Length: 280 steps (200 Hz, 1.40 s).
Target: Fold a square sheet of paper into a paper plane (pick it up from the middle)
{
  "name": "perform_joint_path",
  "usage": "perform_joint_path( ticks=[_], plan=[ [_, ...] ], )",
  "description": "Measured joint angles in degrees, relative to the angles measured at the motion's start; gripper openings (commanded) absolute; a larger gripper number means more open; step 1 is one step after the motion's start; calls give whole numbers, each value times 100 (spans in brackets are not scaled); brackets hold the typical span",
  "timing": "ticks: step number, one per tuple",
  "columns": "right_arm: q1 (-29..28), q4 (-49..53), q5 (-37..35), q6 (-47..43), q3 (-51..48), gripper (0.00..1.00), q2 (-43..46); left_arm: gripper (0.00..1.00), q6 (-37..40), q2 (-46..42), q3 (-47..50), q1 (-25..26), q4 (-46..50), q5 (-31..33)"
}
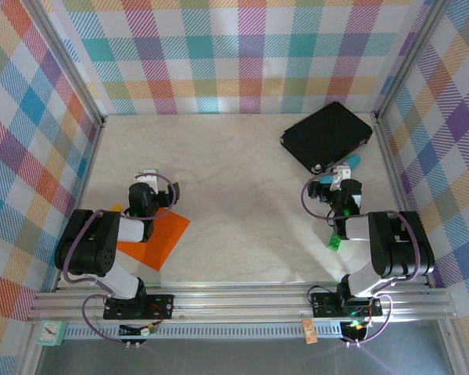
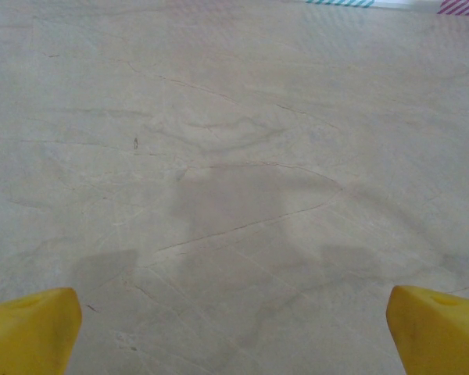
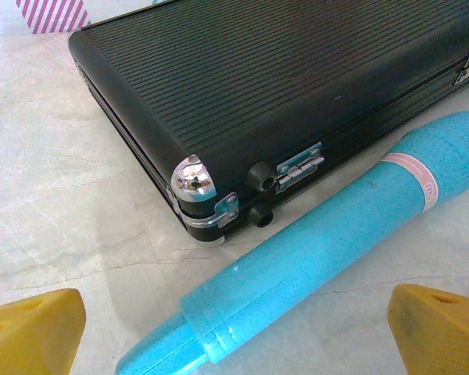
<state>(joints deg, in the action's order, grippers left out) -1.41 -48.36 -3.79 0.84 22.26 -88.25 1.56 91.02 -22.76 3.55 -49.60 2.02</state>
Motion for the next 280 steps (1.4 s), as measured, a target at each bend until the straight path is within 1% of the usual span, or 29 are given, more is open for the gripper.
perform_joint_path(
  ticks=[79,98,108,122,146,169,196,212,231,253,259,272,280],
  plan=[
    [0,2,0,0,0,99,0,100,0,0,0,0,0,0],
    [0,31,0,0,7,99,4,100,-28,-2,0,0,-2,114],
    [0,282,7,-2,68,99,87,100,-50,-59,13,0,7,188],
    [0,944,20,0,264,99,437,100,-72,-317,70,0,109,286],
    [0,1882,-7,157,713,99,1294,100,-269,-1209,28,0,850,507],
    [-11,2852,15,520,1237,99,1867,100,-885,-1991,-332,0,1862,662],
    [-63,4472,144,1187,2144,99,1869,100,-1878,-2463,-1091,-13,3215,629],
    [-122,5272,315,1587,2546,99,1792,100,-2437,-2557,-1556,-39,3939,433],
    [-247,5893,629,1991,2695,99,1792,100,-2970,-2605,-1860,-74,4562,79],
    [-439,6356,1060,2404,2693,100,1794,91,-3442,-2627,-1856,-85,5121,-337],
    [-498,6424,1152,2503,2693,99,1794,90,-3565,-2627,-1829,-85,5281,-476],
    [-629,6524,1314,2682,2693,96,1794,83,-3801,-2627,-1753,-85,5580,-684],
    [-710,6564,1399,2782,2693,93,1797,80,-3923,-2627,-1679,-85,5733,-758]
  ],
)
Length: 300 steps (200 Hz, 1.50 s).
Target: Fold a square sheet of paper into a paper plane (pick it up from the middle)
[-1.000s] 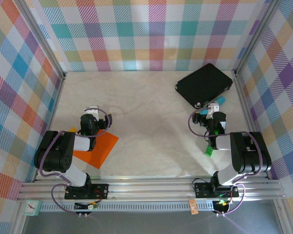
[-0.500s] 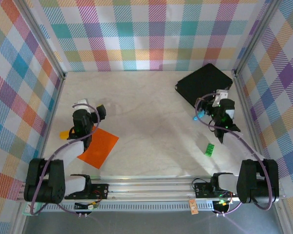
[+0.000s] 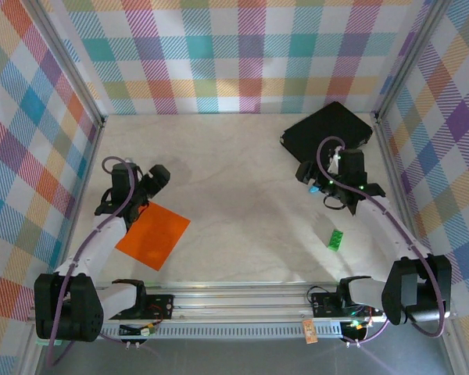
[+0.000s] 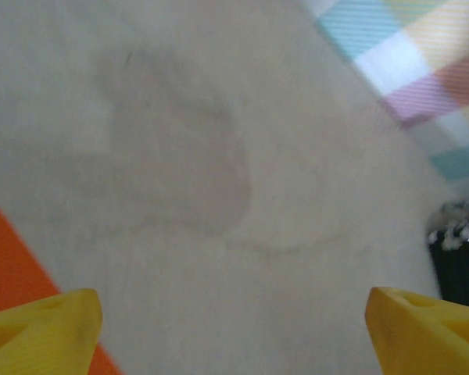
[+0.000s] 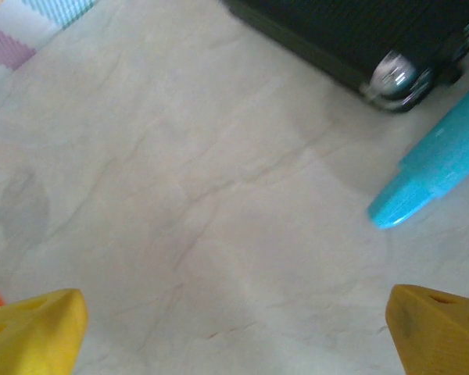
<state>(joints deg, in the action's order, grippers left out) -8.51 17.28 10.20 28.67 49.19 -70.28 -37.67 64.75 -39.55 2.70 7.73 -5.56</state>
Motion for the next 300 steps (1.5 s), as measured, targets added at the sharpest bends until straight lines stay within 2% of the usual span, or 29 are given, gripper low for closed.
perform_joint_path(
  ticks=[10,32,45,102,164,197,261,283,300],
  plan=[
    [-96,28,96,114,0,89,-2,75,-153,-11,153,0,155,-70],
    [-282,35,210,308,4,78,-46,54,-369,-11,527,0,575,-68],
    [-385,37,238,415,35,76,-151,49,-459,-4,686,0,780,11],
    [-793,85,249,671,442,77,-879,43,-520,669,750,-4,817,221],
    [-1005,90,249,758,680,78,-1322,41,-522,1425,754,149,-52,17],
    [-1049,109,236,844,846,79,-1572,41,-597,1781,664,879,-638,2],
    [-1060,249,39,988,892,81,-1742,37,-658,3414,-645,3071,-1517,-568],
    [-1060,396,142,920,1036,85,-1917,38,-619,3716,-990,3405,-1528,-1001],
    [-1067,527,271,817,1178,87,-2105,42,-581,3703,-1110,3438,-1274,-1182]
  ],
)
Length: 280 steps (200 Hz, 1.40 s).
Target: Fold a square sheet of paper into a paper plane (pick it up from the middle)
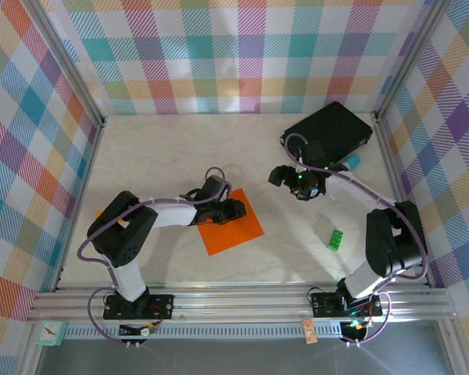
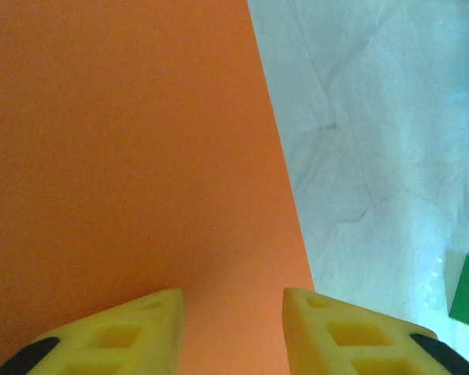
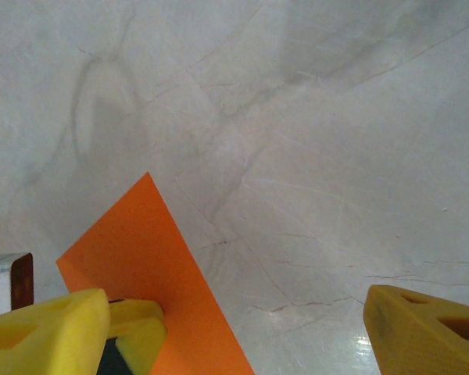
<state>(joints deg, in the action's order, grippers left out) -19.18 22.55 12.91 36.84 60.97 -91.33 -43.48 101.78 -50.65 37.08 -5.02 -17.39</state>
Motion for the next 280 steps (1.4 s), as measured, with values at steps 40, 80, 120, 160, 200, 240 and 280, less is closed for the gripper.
perform_joint_path(
  ticks=[40,80,120,160,200,240,280],
  plan=[
    [-275,271,374,-240,461,82,-555,49,-151,-710,79,-636,345,-11],
    [-1075,382,566,-321,1213,76,-1462,59,-496,-2063,1071,-1755,387,85],
    [-1764,459,579,-221,2074,74,-2468,70,-568,-2820,1554,-2199,973,317],
    [-1869,673,164,160,2435,74,-2822,77,-535,-2946,1565,-2225,1137,380],
    [-1858,688,-660,1005,2205,77,-2638,88,-326,-2771,1547,-2223,1257,323],
    [-1851,398,-1298,2529,1021,79,-1803,95,-144,-2638,1488,-2140,1410,304],
    [-1851,376,-1469,2715,855,99,-1552,100,142,-2411,1141,-1814,1622,306]
  ],
)
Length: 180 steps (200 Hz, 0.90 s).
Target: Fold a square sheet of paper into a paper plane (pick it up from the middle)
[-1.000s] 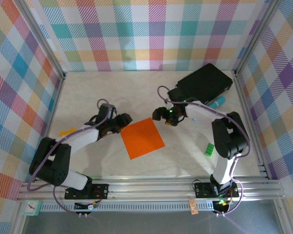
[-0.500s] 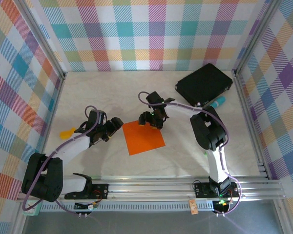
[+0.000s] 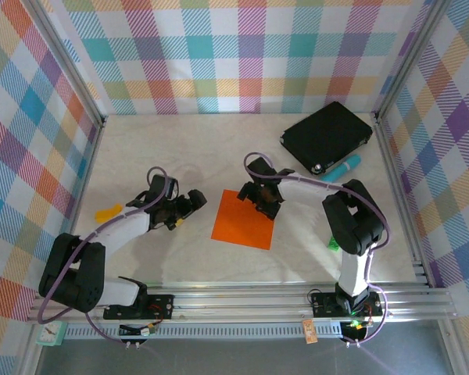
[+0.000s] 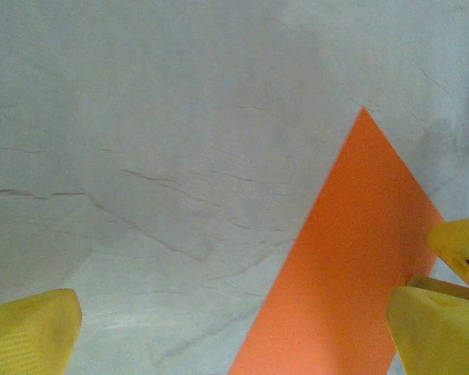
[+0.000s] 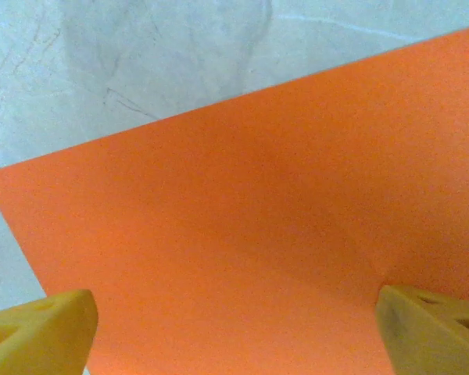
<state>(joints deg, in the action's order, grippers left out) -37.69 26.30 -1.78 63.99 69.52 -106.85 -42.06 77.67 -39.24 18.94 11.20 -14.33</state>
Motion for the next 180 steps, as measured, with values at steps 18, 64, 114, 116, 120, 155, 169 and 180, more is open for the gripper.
perform_joint_path(
  ticks=[18,64,114,116,120,155,169,180],
  plan=[
    [7,-15,-225,-201,-157,99,341,100,205,162,-323,212,251,17],
    [420,-138,-791,-1071,-975,99,2131,100,876,909,-1565,1019,1143,328],
    [1515,-120,-546,-1692,-1681,99,2452,100,1366,2367,-3115,1893,2120,802],
    [1554,-118,-529,-1709,-1709,99,2452,100,1368,2424,-3156,1928,2153,809],
    [1611,-118,-496,-1742,-1755,99,2452,100,1386,2511,-3235,1980,2208,841],
    [1878,-149,-214,-1956,-2020,99,2524,94,1399,3209,-3897,2396,2671,999],
    [1947,-201,-105,-2000,-2109,99,2588,94,1403,3462,-4197,2529,2848,1086],
    [1985,-236,-37,-2017,-2149,99,2603,94,1403,3648,-4439,2614,2983,1156]
  ],
)
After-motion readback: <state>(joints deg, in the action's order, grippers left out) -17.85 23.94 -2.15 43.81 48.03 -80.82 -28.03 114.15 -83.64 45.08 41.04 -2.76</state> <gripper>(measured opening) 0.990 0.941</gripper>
